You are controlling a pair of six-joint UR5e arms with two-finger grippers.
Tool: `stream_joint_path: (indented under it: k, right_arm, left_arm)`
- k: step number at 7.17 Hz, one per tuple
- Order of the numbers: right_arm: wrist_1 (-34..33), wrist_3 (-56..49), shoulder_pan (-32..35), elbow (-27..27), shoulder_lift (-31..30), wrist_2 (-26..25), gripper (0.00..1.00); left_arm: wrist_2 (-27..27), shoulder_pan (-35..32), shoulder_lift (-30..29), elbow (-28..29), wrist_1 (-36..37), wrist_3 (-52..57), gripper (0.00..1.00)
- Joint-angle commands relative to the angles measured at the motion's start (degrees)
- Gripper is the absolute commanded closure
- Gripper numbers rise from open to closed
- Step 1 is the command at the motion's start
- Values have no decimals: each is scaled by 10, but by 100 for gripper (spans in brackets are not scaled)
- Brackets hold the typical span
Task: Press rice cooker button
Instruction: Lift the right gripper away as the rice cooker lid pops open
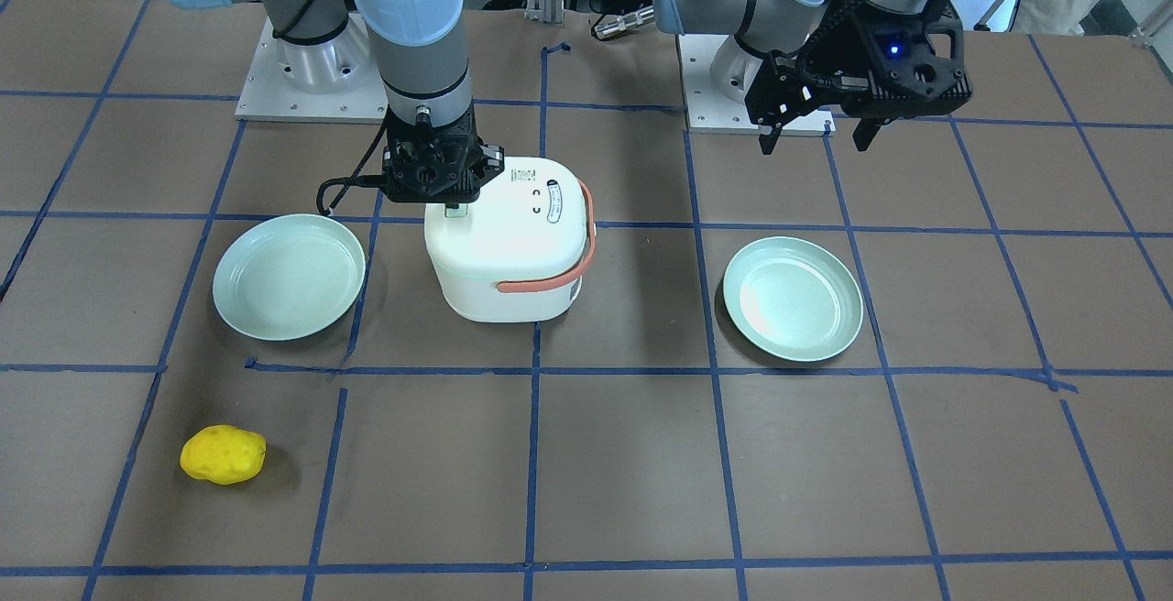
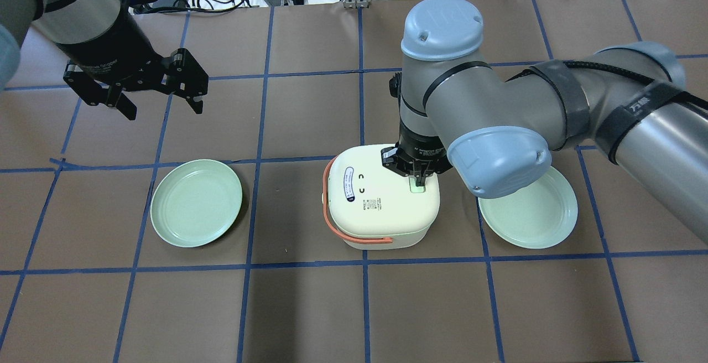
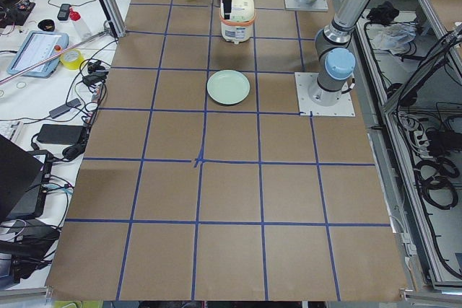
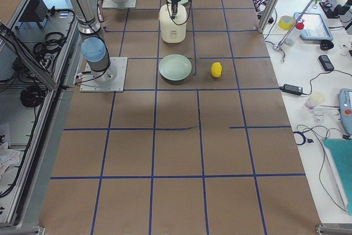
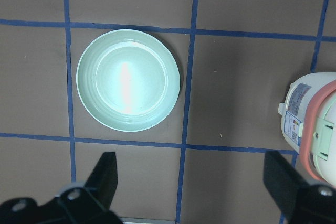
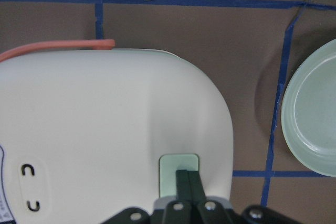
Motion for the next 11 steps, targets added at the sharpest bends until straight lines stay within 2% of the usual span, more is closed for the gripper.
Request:
stream_joint_path:
  k: [1,2,4,5,6,8,11]
  right_arm:
    - [14,0,-8,-53,-1,-13,0]
    - [38,-6,-18,-85,1,-14,0]
    - [80,-14,-86,-145,-2,-6,0]
    - [117,-48,-112,-180,-2,-10,0]
    - [128,-95,-130,-195,-1,-14,0]
    - [128,-100,-154,-205,-3,-10,0]
    - [123,-99,-152,-200,-3,-7,0]
  left_arm:
    - [0,0,0,0,0,0,0]
    - [0,0,0,0,0,0,0]
    - [0,0,0,0,0,0,0]
    - [0,0,0,0,0,0,0]
    - [0,0,0,0,0,0,0]
    - [0,0,0,0,0,0,0]
    - [0,0,0,0,0,0,0]
